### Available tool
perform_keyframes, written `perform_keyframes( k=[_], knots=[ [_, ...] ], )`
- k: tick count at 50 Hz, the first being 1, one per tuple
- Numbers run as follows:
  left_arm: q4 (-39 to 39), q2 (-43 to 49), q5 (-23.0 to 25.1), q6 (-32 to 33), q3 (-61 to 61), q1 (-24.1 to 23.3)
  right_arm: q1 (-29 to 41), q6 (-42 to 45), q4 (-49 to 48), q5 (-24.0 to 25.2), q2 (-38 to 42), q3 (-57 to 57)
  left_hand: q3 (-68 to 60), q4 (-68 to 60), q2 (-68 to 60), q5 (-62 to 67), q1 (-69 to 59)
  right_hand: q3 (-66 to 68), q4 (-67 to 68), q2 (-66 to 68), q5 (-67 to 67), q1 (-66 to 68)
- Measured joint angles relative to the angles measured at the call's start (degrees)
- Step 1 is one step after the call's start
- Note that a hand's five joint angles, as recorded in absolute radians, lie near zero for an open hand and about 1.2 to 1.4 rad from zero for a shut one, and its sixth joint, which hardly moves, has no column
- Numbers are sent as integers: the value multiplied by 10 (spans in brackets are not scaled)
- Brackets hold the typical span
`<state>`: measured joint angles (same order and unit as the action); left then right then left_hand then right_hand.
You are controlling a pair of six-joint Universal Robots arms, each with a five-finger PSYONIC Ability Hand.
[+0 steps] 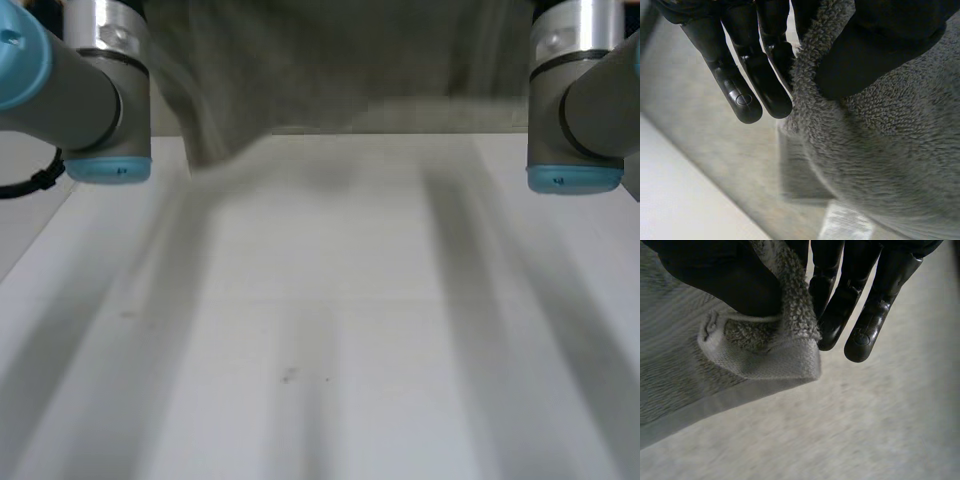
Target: Fold the towel.
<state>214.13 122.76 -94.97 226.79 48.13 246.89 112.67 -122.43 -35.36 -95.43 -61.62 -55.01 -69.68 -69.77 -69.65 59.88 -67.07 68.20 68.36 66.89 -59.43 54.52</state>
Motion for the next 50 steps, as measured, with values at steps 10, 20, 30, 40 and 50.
perform_keyframes(
  k=[10, 20, 30, 40, 50],
  knots=[
    [22, -31, -13, -27, 189, 3, -2, -7, 5, 52, -15, -143, 0, 0, 0, 1, 0, 1, 0, 0, 0, 0],
    [25, 3, -5, -26, 410, -5, -5, -41, 116, 109, 41, -302, 0, 0, -1, 1, -11, 2, 0, 0, 0, 0],
    [16, -9, -5, -22, 501, -31, -7, -71, 217, 107, 59, -346, 130, 118, 130, -118, 105, 2, 0, 0, 0, 0],
    [-129, -114, -5, -24, 537, -51, -29, -118, 231, 103, 1, -377, 560, 560, 561, -562, 529, 3, 0, 0, 0, 0],
    [-224, -127, 13, -26, 490, -20, -45, -116, 223, 102, 3, -396, 577, 579, 579, -577, 550, 3, 0, 0, 0, 0]
  ],
)
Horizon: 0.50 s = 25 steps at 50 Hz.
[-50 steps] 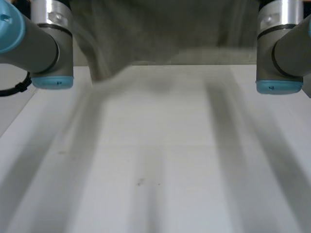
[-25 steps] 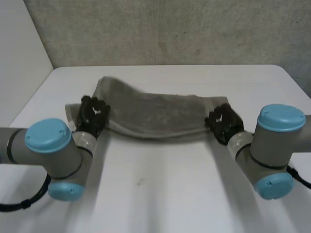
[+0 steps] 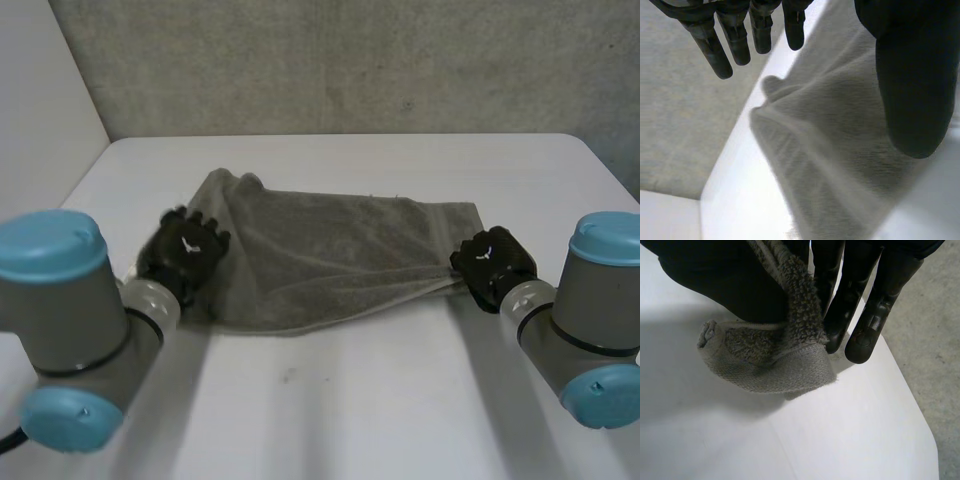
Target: Fold the towel.
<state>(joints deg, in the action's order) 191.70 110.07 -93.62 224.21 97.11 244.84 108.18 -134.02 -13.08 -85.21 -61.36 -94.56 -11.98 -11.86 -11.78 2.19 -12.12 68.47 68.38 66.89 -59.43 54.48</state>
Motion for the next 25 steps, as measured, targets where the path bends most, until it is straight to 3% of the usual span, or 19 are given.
perform_keyframes(
  k=[5, 12, 18, 25],
  knots=[
    [-6, -9, 39, -1, -27, 48, -1, 2, -9, 0, 2, -7, -1, -2, -2, 0, -1, 0, 0, 0, 0, 0],
    [-51, -10, 132, -30, -40, 111, 1, 2, -21, 1, 2, -14, -82, -83, -84, 80, -81, 0, 0, 0, 0, 0],
    [-87, -6, 154, -76, -21, 136, 1, 2, -26, 1, 4, -14, -103, -104, -106, 102, -102, 0, 0, 0, 0, 0],
    [-61, 6, 157, -101, 9, 178, 0, 2, -27, 2, 6, -15, -156, -157, -157, 153, -154, 0, 0, 0, 0, 0]
  ],
)
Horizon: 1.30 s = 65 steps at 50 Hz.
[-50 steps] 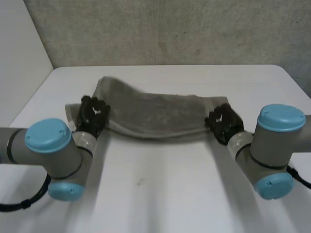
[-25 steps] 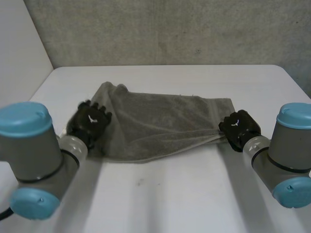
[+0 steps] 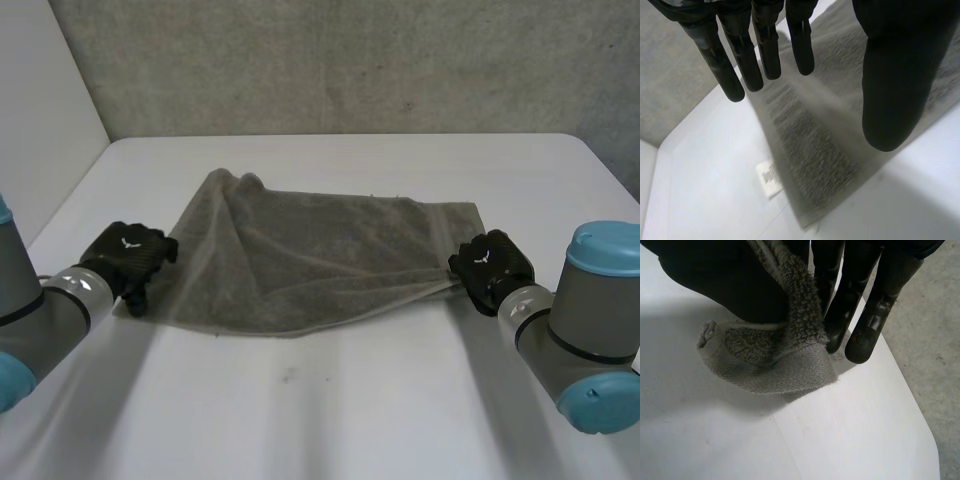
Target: Fold the towel.
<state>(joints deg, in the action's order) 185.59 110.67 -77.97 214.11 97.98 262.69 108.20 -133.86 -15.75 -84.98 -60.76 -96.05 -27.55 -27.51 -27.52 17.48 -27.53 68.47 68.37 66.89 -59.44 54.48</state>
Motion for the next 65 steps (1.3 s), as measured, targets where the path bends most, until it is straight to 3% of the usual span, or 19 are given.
perform_keyframes(
  k=[16, 51, 61, 65],
  knots=[
    [83, 80, 36, 3, -3, 21, 0, 0, -1, 2, 0, -5, -40, -41, -40, 40, -39, 0, 0, 0, 0, 0],
    [89, 131, 35, 8, -32, 25, 1, 1, -13, 3, 8, -9, -19, -19, -19, 20, -18, 0, 0, 0, 0, 0],
    [122, 152, 35, 7, -55, 26, 1, 2, -13, 3, 12, -9, -97, -98, -97, 44, -99, 0, 0, 0, 0, 0],
    [138, 153, 35, 5, -66, 25, 1, 2, -13, 3, 12, -8, -126, -127, -127, 125, -129, 0, 0, 0, 0, 0]
  ],
)
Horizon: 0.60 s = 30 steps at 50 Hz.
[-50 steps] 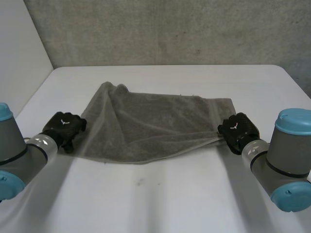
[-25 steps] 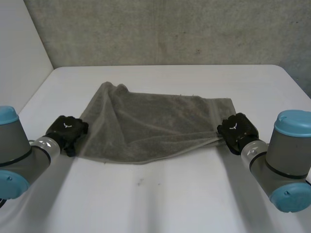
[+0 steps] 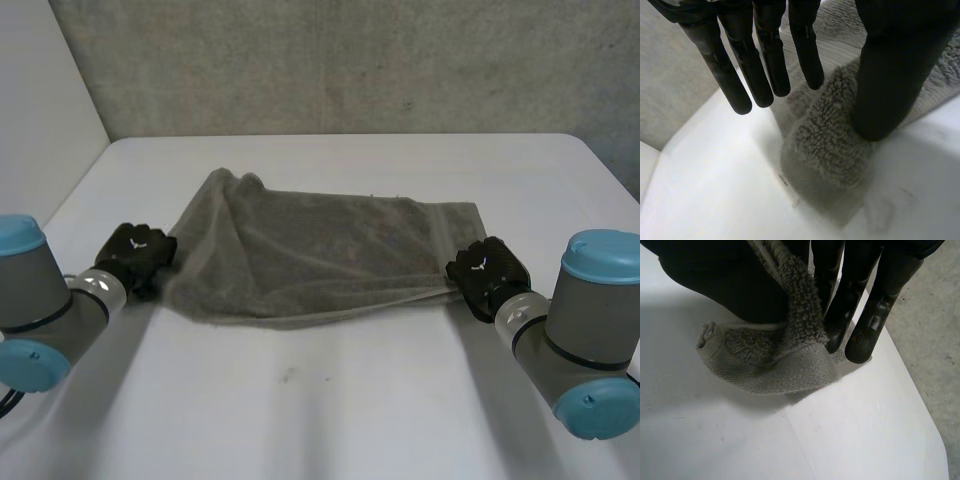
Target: Fold the towel.
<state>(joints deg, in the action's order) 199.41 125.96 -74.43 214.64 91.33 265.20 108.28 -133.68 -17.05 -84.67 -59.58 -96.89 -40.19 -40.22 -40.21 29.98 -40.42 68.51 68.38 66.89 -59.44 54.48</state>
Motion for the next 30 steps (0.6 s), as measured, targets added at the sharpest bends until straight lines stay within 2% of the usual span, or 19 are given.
perform_keyframes(
  k=[13, 15, 17, 21, 30],
  knots=[
    [9, 18, 1, 0, -22, 0, 0, 0, 0, -2, 1, 0, -46, -44, -46, 44, -43, 0, 0, 0, 0, 0],
    [9, 23, 0, 1, -25, 0, 0, 0, 0, -3, 1, 0, -108, -108, -109, 107, -115, 0, 0, 0, 0, 0],
    [8, 28, -1, 2, -28, 0, 0, 0, 0, -4, 1, 1, -223, -221, -224, 218, -220, 0, 0, 0, 0, 0],
    [7, 25, -4, 2, -29, 0, 0, 0, 1, -6, -2, 2, -270, -270, -272, 264, -244, 0, 0, 0, 0, 0],
    [-6, -78, -32, 1, 17, 0, -6, -2, 36, -9, -45, 11, -290, -292, -292, 281, -253, 0, 0, 0, 0, 0]
  ],
)
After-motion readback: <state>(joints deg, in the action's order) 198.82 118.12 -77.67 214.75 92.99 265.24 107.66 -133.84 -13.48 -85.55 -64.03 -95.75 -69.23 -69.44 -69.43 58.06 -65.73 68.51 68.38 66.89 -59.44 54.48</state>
